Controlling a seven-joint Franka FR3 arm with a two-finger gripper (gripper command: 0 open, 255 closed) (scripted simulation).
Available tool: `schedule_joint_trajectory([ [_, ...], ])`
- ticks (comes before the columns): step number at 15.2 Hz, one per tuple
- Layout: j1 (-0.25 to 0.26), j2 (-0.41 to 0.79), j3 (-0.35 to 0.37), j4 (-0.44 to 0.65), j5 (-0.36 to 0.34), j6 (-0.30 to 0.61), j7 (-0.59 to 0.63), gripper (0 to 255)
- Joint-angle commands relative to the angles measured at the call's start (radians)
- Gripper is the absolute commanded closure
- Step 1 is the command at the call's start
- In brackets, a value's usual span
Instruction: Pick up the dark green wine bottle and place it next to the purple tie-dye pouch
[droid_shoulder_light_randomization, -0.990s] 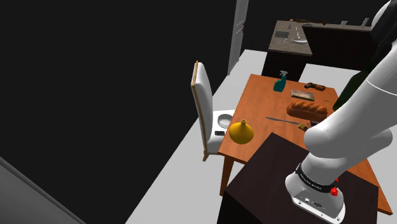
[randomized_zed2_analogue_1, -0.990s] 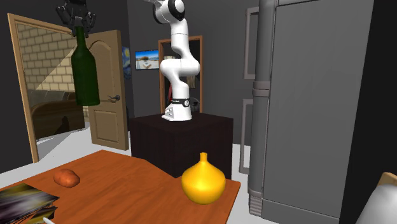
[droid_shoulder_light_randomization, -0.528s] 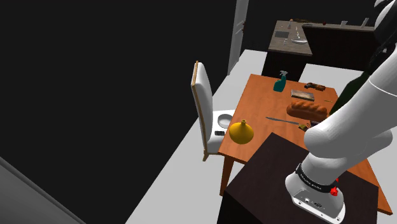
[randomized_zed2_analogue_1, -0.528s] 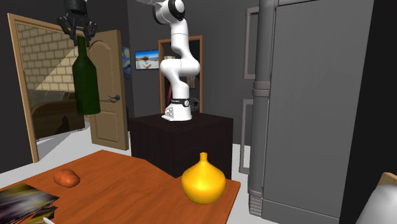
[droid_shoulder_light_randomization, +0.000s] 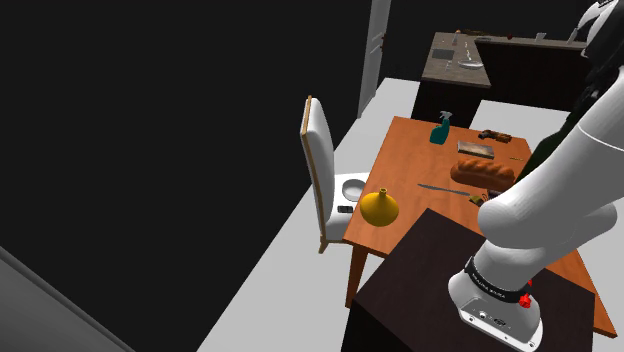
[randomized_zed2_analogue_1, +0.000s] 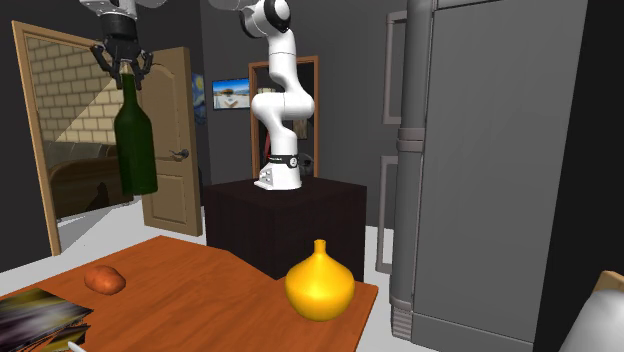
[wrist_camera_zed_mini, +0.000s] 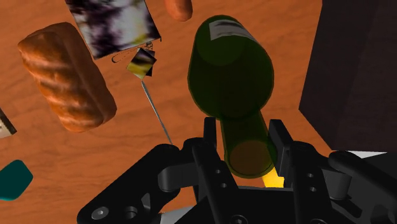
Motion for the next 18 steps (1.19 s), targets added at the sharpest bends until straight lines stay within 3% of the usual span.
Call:
schedule_joint_trajectory([
  [1,0.001,-0.003,0.001,-0.030,-0.002,0.029,0.002,255],
  [18,-0.009,0.082,-0.014,-0.200,0.074,0.248,-0.063,255],
])
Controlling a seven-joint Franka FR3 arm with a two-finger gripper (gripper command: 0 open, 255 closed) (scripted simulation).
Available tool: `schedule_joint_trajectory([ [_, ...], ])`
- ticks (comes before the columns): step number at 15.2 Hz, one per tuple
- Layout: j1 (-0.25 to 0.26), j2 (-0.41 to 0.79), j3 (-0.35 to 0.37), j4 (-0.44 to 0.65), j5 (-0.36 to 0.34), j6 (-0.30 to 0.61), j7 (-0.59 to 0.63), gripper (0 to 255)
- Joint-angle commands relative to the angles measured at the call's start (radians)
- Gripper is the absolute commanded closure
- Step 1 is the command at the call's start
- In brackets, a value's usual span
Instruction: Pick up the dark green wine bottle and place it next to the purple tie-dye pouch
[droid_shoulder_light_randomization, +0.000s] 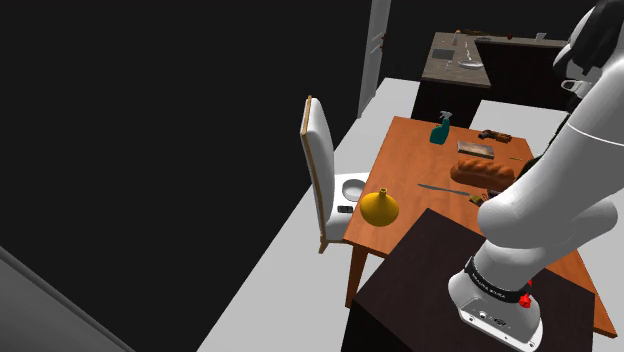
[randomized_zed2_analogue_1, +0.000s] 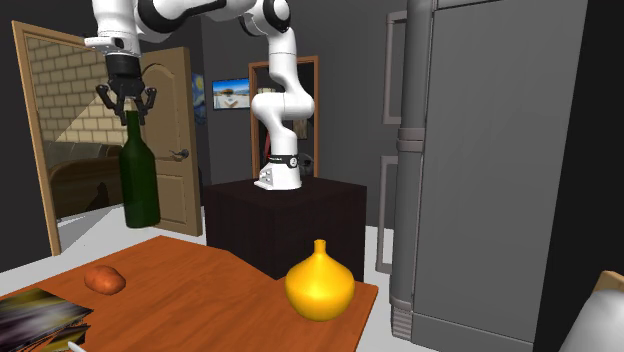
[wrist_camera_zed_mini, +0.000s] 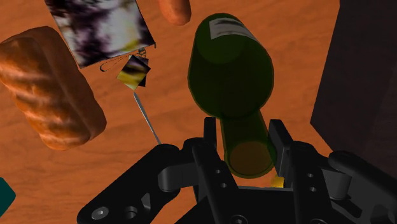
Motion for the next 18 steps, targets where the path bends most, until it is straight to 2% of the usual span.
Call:
schedule_joint_trajectory([
  [1,-0.001,0.009,0.000,-0.022,0.010,0.028,-0.008,255],
  [18,-0.052,0.186,0.040,-0.120,0.198,0.221,-0.147,255],
])
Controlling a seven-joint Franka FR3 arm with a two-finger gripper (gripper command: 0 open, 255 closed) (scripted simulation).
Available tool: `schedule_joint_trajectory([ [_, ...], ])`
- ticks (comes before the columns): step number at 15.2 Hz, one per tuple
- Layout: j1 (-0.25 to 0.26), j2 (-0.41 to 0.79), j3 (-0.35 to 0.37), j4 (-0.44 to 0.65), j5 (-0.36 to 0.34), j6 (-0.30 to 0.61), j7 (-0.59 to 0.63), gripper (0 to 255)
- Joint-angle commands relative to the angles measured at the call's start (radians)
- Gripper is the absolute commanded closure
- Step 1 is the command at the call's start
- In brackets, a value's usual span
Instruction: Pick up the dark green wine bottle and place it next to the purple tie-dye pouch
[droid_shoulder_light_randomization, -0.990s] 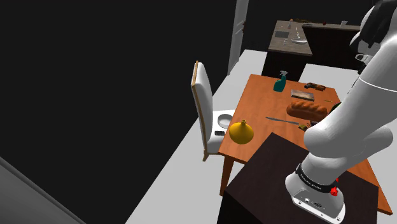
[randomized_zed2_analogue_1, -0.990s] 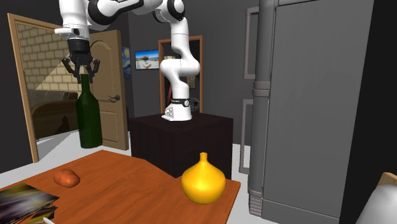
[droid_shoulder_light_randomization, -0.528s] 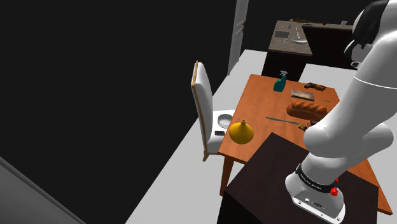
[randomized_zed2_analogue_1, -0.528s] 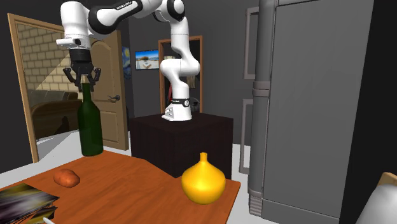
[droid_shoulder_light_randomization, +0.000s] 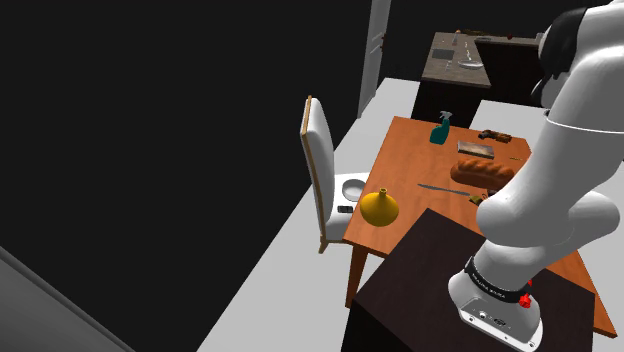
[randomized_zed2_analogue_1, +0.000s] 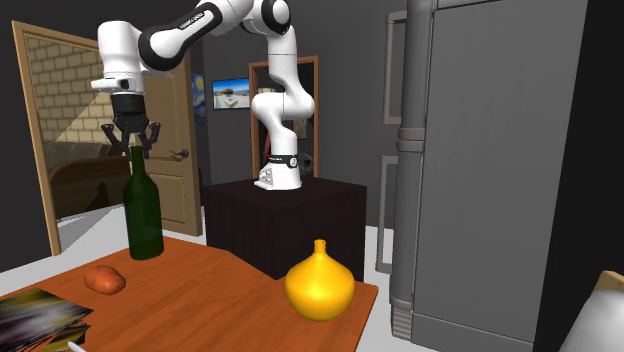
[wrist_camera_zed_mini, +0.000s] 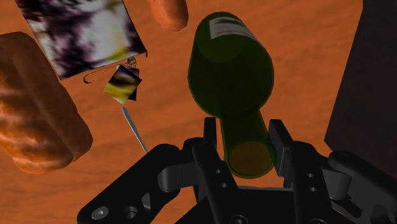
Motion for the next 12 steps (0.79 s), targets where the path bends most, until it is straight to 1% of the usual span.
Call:
schedule_joint_trajectory([
  [1,-0.010,0.023,0.010,-0.006,0.026,0.019,-0.019,255],
  [12,-0.078,0.153,0.092,-0.028,0.175,0.122,-0.123,255],
])
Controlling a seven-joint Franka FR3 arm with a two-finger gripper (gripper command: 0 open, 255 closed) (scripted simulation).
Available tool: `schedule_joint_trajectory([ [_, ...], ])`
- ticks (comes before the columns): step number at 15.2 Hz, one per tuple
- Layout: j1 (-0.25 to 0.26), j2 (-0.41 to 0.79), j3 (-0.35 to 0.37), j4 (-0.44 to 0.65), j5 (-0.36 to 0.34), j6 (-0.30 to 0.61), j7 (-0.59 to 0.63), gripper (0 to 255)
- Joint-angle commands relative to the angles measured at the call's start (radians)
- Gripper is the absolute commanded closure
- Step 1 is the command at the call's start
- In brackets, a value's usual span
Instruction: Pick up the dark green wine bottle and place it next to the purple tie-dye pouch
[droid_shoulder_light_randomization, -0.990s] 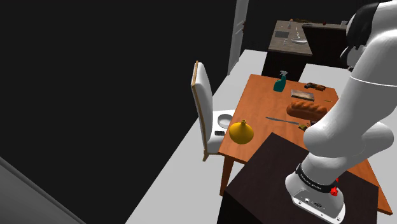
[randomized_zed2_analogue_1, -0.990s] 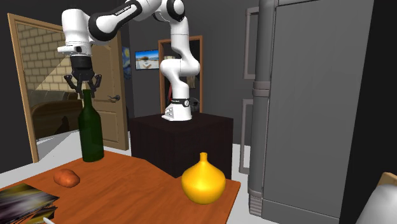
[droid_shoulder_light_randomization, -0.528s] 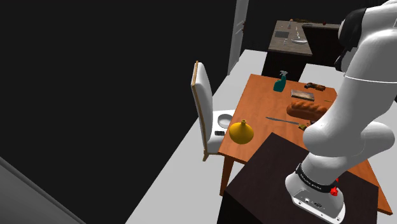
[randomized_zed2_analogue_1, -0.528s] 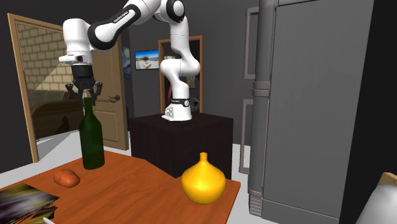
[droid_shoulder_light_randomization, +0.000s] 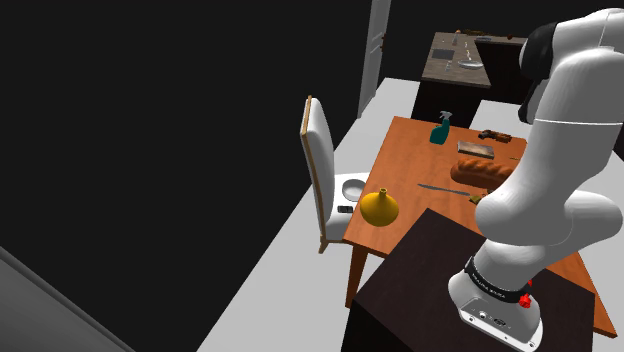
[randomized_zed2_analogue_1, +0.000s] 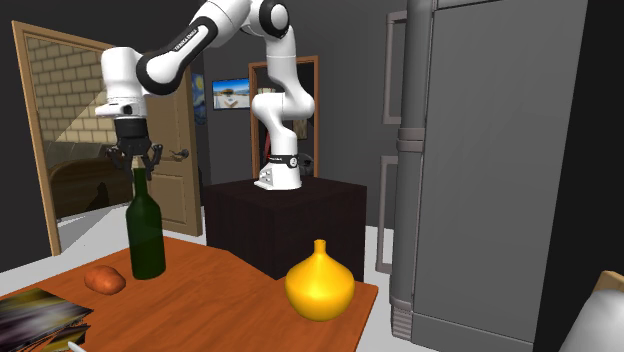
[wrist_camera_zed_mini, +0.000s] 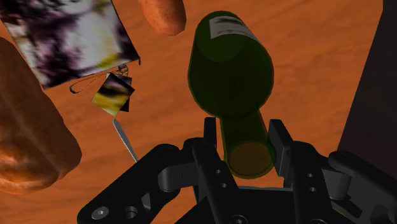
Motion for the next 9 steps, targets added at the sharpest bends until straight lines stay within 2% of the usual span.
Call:
schedule_joint_trajectory([
  [1,-0.017,0.027,0.019,0.002,0.030,0.017,-0.021,255],
  [5,-0.046,0.074,0.056,0.002,0.082,0.050,-0.057,255],
  [9,-0.046,0.074,0.056,0.002,0.082,0.050,-0.057,255],
])
